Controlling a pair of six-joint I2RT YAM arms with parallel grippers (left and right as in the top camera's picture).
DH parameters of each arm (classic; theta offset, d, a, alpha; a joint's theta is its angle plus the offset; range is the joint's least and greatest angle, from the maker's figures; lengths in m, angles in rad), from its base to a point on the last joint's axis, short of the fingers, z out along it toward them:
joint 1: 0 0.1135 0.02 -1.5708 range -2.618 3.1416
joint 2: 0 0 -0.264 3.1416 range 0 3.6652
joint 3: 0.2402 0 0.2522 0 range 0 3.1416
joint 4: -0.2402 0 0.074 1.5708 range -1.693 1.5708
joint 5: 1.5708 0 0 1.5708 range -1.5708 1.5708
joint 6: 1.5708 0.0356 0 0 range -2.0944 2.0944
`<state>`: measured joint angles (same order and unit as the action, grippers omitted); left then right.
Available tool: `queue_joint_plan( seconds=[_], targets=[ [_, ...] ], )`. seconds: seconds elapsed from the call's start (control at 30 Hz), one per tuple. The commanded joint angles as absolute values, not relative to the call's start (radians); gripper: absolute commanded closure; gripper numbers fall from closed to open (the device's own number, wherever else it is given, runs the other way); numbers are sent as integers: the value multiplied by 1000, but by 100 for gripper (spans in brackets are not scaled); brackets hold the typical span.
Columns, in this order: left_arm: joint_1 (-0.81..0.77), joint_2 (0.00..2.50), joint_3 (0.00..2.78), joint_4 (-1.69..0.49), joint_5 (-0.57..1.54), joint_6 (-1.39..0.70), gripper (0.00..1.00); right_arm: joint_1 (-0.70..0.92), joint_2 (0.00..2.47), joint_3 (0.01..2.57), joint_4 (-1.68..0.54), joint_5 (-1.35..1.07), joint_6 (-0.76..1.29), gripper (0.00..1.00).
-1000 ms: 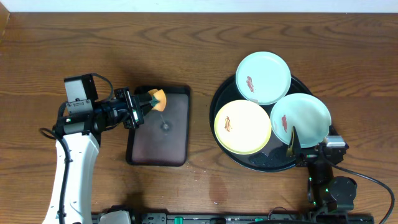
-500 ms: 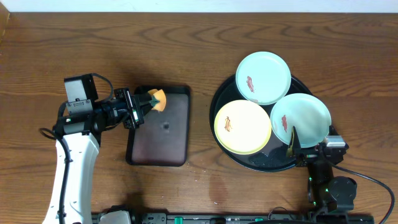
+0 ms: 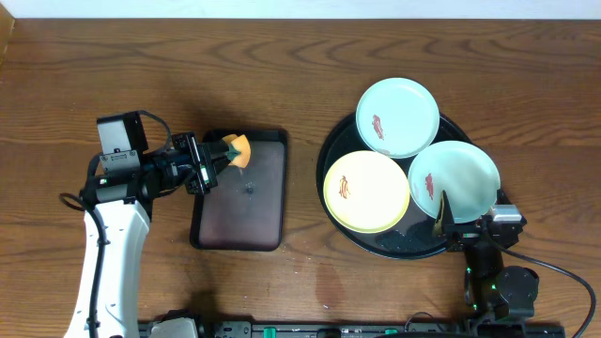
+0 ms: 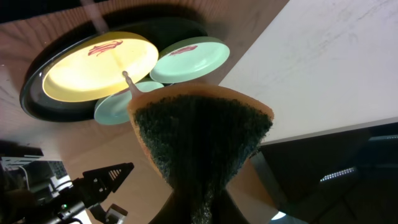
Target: Clean dirty plates on tray and stack at the side
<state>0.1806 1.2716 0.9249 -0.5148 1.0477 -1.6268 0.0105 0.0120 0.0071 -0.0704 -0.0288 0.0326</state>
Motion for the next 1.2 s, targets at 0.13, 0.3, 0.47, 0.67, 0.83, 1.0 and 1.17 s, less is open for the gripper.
queue_joint_plan(
  seconds=[0.13,0.3,0.47,0.67,0.83,1.0,1.17],
  targets=[
    [185,1266,931,-511,1035,-1636,92,8,7,6,-75,-27,18,1],
    [185,1266,931,-512,1020,-1628,92,8,7,6,-75,-27,18,1],
    [177,1266,929,-520,826,-1414,92,8,7,6,-75,-27,18,1],
    [115,1284,889,-684,430,-1260,92,8,7,6,-75,-27,18,1],
    [108,1291,888,-579,710,-1253,92,8,7,6,-75,-27,18,1],
    [108,1291,888,-110,1120,-1331,92,8,7,6,-75,-27,18,1],
    [105,1292,887,-54,1005,-1131,92,8,7,6,-75,-27,18,1]
  ],
)
